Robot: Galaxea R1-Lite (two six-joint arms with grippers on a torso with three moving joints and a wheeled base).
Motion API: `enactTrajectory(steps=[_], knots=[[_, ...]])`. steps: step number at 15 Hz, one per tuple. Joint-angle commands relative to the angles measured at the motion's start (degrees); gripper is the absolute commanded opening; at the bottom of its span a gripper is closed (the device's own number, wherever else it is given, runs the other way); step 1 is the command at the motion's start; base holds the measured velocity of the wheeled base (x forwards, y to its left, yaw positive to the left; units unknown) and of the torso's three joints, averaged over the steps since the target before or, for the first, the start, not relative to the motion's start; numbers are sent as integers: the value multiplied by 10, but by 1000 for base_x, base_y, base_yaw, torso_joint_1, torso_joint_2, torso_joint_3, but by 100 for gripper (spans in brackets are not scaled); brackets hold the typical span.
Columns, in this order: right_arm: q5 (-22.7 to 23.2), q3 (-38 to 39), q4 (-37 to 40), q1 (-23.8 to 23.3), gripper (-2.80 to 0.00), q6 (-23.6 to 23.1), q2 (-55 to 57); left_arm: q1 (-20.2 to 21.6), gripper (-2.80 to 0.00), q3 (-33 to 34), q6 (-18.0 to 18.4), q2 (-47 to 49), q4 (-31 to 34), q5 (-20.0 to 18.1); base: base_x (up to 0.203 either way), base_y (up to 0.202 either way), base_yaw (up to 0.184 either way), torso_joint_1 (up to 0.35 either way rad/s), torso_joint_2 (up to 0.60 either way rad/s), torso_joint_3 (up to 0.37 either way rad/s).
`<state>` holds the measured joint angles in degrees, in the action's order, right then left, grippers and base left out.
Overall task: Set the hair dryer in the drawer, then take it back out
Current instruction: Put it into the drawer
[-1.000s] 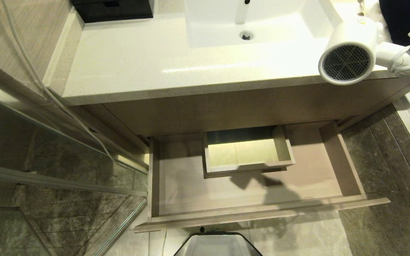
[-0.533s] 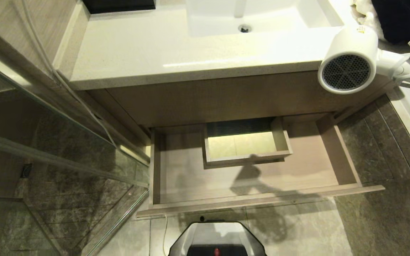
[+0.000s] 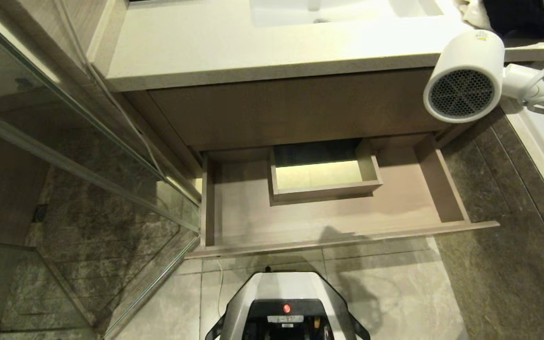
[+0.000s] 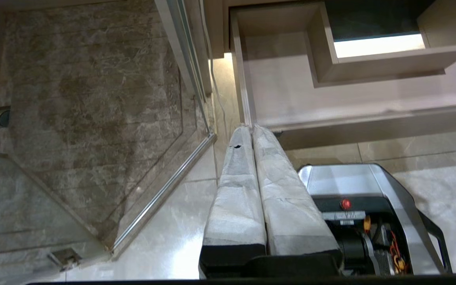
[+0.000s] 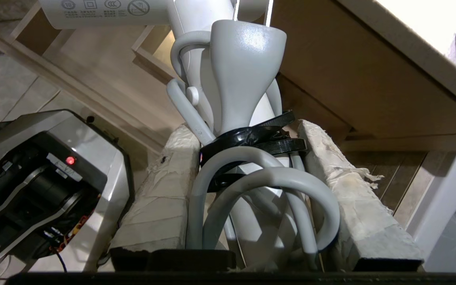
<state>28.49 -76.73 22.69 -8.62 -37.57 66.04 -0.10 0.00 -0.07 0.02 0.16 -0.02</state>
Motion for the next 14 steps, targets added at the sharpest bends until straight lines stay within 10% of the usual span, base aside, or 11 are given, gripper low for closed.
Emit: enactTrajectory(steps=[1, 5, 14], knots=[[2, 1, 2, 0, -280, -2, -1, 0, -280, 1, 0, 0, 0, 0, 0, 0, 0, -159, -188, -334], [2, 12, 0, 0, -280, -2, -10, 0, -280, 1, 0, 0, 0, 0, 0, 0, 0, -105, -187, -293], [2, 61, -3, -5, -280, -1, -45, 0, -280, 1, 0, 0, 0, 0, 0, 0, 0, -197, 300, 99]])
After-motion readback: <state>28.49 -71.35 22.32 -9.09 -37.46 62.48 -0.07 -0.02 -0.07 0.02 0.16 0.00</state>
